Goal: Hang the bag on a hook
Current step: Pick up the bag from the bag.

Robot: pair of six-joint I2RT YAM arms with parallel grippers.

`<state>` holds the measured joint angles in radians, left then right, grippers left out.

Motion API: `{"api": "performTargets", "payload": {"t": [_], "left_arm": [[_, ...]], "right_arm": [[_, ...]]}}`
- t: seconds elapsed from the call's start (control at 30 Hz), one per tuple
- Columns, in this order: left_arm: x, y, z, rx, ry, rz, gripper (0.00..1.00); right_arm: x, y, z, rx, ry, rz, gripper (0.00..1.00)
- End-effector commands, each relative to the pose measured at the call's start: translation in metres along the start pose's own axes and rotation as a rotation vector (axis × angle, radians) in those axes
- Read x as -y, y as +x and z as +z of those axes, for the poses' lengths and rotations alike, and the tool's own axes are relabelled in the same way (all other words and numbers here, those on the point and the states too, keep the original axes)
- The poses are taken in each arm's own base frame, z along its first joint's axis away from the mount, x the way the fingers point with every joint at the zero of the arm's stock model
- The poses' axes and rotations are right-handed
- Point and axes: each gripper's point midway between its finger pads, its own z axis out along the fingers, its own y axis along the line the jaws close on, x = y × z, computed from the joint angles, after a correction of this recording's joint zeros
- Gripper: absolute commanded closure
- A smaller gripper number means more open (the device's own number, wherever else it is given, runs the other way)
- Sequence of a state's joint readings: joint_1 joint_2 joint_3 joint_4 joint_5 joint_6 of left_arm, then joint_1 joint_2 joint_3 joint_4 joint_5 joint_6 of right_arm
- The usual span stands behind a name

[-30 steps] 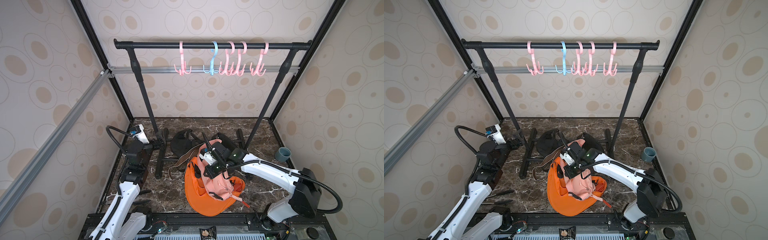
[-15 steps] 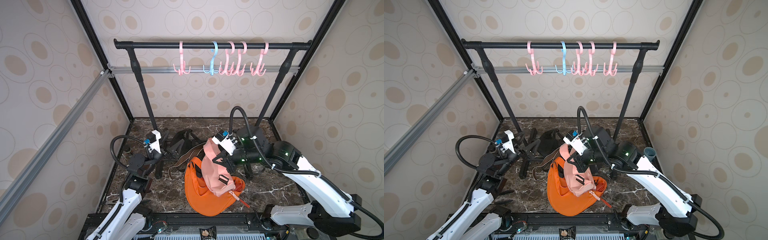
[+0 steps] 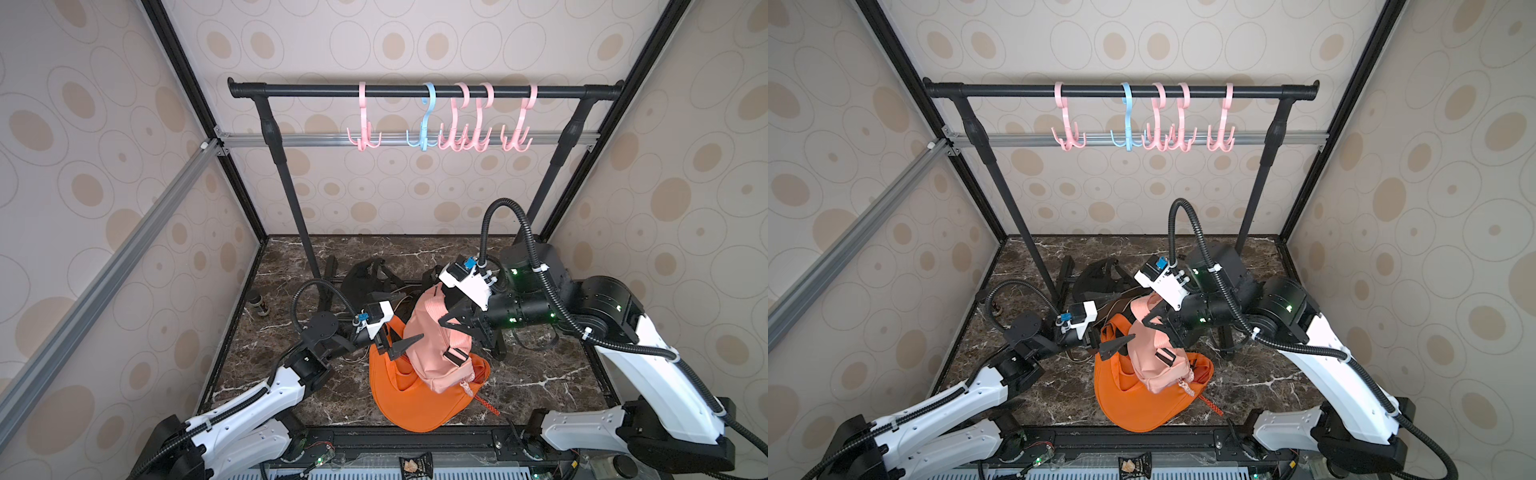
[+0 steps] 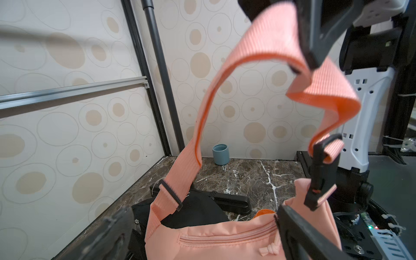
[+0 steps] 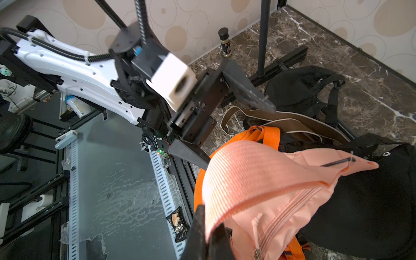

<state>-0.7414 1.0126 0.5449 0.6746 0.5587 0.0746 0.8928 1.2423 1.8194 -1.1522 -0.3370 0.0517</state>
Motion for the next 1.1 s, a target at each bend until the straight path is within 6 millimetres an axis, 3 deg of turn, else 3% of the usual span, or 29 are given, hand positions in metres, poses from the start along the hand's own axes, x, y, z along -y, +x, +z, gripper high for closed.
{"api": "performTargets", "payload": {"t": [0.0,0.2,0.37,0.57,0.7,0.9,1.07], "left_arm": [[-0.009,-0.013,0.014,0.05,-0.032,0.089,0.0],[-0.031,-0.004,0.039,0.092,-0.105,0.054,0.0],[-0.037,0.001,0.065,0.139,-0.081,-0.024,0.0],[-0.001,0.007,0.086,0.161,0.043,-0.056,0.0],[0.016,0.015,0.088,0.13,0.091,-0.063,0.0],[0.007,0.024,0.096,0.139,0.039,-0.087,0.24],[0.0,0.023,0.118,0.181,0.049,-0.124,0.53]], "right_arm": [[-0.012,-0.004,-0.013,0.014,-0.037,-0.029,1.0],[-0.02,-0.008,-0.024,0.04,-0.065,-0.041,1.0],[-0.026,-0.01,-0.034,0.064,-0.078,-0.056,1.0],[-0.022,-0.006,-0.042,0.072,-0.042,-0.07,1.0],[-0.022,-0.007,-0.043,0.08,-0.038,-0.071,1.0],[-0.03,-0.011,-0.046,0.108,-0.08,-0.071,1.0],[-0.034,-0.012,-0.058,0.145,-0.078,-0.071,1.0]]}}
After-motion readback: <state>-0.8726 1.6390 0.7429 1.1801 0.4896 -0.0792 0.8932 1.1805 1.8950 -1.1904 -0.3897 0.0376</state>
